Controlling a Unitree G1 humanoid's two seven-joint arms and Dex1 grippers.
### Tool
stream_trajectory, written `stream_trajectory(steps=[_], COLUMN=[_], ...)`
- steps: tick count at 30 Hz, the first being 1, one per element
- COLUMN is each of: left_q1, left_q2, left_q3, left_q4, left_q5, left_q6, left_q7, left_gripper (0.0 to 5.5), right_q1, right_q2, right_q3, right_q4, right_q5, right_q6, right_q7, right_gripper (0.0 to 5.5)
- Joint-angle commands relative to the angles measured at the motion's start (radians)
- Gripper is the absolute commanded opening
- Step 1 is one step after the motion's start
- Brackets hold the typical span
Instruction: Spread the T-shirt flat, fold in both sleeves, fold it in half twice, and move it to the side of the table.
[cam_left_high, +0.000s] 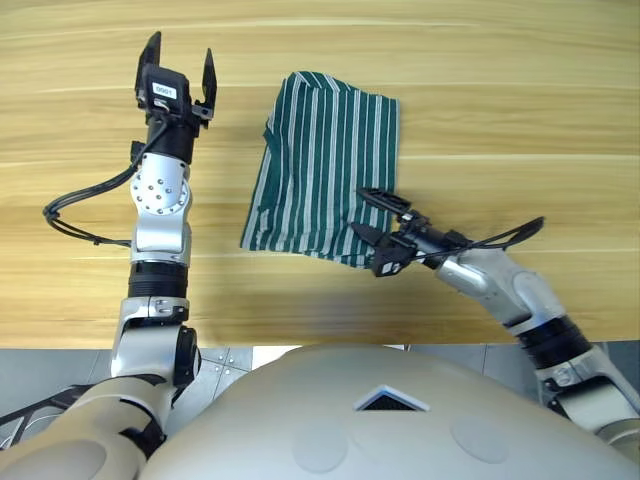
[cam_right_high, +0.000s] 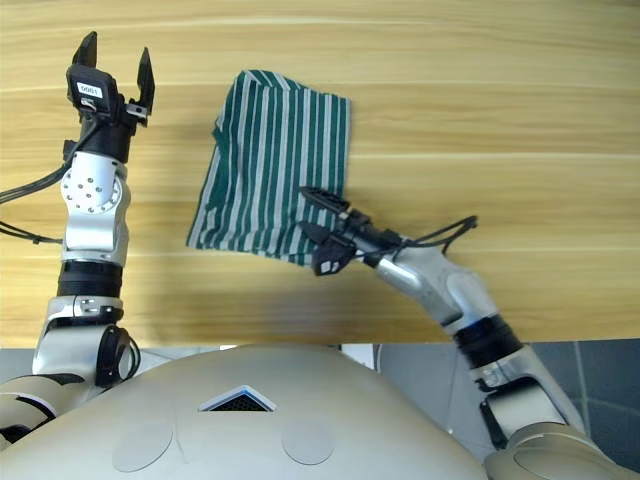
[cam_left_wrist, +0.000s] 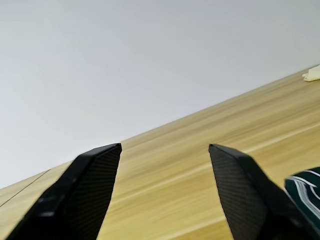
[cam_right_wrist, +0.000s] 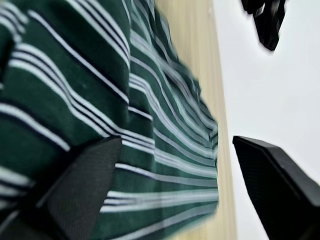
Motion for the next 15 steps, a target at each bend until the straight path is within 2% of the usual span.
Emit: stream_trajectory(steps=[1, 5, 8, 10, 12, 15], left_q1=[-0.03, -0.037, -0.05, -0.036, -0.01, -0.003], left_q2=[-0.012, -0.017, -0.022, -0.017, -0.013, -0.032], left_q3=[-0.005, -0.007, -0.002, -0.056, -0.105, -0.109], left_q4=[0.036, 0.064, 0.098, 0.135, 0.15, 0.158], left_q5=[0.02, 0.031, 0.028, 0.07, 0.114, 0.111], left_q6=[-0.024, -0.044, -0.052, -0.08, -0.121, -0.147], left_q7=[-0.001, 0.003, -0.002, -0.037, -0.061, -0.057], left_gripper=[3.25, 3.25, 3.25, 3.25, 3.25, 3.25], right_q1=[0.098, 0.088, 0.061, 0.023, 0.003, 0.01], right_q2=[-0.181, -0.175, -0.103, -0.043, -0.012, 0.0], right_q3=[-0.087, -0.086, -0.111, -0.12, -0.105, -0.065], right_q4=[0.01, -0.067, -0.179, -0.222, -0.203, -0.143], right_q5=[0.0, 0.041, 0.161, 0.201, 0.183, 0.129], right_q6=[0.019, -0.012, -0.031, -0.023, -0.019, -0.025], right_q7=[0.096, 0.117, 0.1, 0.099, 0.107, 0.126], right_gripper=[4.14, 4.14, 4.14, 4.14, 4.14, 4.14])
